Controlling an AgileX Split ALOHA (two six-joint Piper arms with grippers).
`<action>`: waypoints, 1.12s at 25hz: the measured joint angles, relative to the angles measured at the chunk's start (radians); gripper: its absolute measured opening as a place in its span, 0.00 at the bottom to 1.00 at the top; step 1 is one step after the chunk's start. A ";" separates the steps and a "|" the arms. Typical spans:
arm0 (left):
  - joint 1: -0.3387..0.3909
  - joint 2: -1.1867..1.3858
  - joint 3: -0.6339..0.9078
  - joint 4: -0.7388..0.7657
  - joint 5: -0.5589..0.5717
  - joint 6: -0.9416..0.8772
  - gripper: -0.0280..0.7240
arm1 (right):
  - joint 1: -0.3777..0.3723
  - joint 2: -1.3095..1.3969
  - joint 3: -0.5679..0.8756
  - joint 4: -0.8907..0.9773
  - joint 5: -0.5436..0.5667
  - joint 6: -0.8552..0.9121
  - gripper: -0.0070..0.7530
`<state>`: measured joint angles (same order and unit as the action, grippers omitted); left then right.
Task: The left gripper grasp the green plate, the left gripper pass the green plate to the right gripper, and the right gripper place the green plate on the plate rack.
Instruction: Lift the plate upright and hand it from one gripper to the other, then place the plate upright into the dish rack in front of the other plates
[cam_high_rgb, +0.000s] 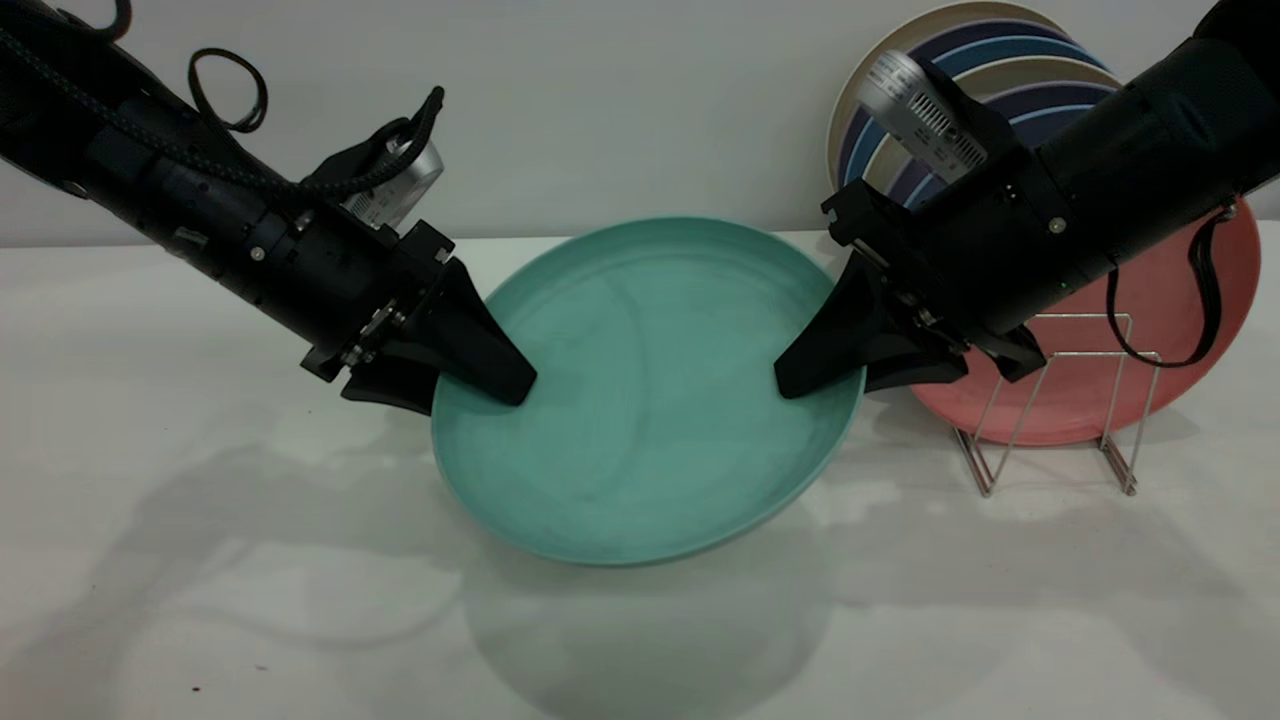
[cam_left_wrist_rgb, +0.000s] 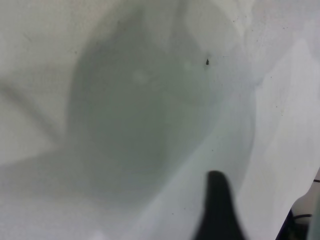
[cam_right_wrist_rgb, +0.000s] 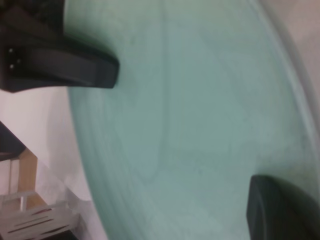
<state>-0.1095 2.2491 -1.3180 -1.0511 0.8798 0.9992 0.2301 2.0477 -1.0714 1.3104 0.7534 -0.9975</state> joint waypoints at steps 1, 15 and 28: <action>0.000 -0.001 0.000 0.001 0.003 0.000 0.87 | 0.000 0.000 0.000 0.000 0.000 -0.005 0.09; 0.001 -0.205 0.000 0.261 0.040 -0.061 0.86 | -0.084 -0.033 0.000 -0.077 0.028 -0.103 0.08; 0.001 -0.239 0.000 0.351 0.042 -0.130 0.82 | -0.160 -0.393 0.000 -0.289 -0.150 -0.956 0.08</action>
<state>-0.1086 2.0106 -1.3180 -0.7003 0.9217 0.8690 0.0701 1.6542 -1.0714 1.0211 0.6038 -1.9534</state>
